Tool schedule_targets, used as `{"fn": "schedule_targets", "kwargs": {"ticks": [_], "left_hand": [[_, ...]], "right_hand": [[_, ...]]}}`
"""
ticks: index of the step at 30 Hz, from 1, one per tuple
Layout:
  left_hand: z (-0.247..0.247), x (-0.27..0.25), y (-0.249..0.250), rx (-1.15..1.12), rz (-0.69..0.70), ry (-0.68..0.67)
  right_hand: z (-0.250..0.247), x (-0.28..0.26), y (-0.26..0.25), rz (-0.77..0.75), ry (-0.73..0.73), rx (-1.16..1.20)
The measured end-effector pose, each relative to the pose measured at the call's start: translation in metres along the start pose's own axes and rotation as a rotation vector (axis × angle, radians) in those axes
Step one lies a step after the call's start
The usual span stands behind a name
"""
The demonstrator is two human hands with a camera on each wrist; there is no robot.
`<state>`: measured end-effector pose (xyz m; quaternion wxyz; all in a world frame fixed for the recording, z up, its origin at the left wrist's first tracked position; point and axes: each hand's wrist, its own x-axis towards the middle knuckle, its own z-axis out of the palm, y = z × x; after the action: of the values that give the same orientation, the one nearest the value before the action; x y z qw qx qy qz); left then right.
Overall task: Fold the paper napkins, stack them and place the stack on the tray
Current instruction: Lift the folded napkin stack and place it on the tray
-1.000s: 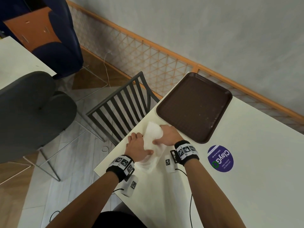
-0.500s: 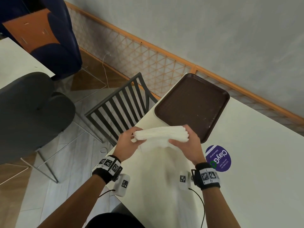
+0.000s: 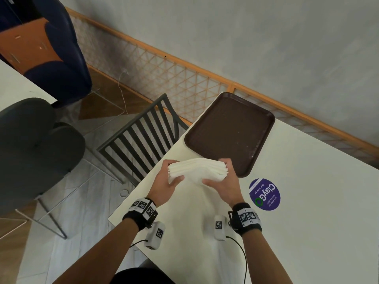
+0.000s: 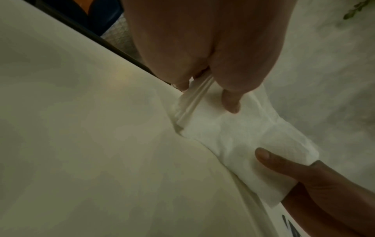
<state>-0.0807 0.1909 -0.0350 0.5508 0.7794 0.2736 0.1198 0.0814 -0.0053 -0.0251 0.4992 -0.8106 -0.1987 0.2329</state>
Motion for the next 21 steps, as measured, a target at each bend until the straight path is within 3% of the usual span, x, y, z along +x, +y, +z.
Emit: {"fn": "schedule_targets", "kwargs": {"ticks": [5,9,12,15,21], "left_hand": [[-0.011,0.003,-0.001,0.116,0.020,-0.060],[-0.017,0.006,0.009,0.209,0.081,-0.120],[-0.017,0.007,0.028,0.287,0.161,-0.191],[-0.025,0.011,0.052,0.348,0.226,-0.218],[-0.061,0.019,0.112,0.414,0.372,-0.197]], "right_hand": [[-0.015,-0.003,-0.017,-0.043,-0.005,-0.088],[-0.012,-0.003,-0.059,-0.318,-0.040,-0.735],[0.011,-0.002,-0.080,-0.490,-0.074,-0.932],[0.027,0.001,-0.080,-0.503,-0.104,-0.842],[0.006,-0.015,-0.061,-0.323,-0.166,-0.402]]}}
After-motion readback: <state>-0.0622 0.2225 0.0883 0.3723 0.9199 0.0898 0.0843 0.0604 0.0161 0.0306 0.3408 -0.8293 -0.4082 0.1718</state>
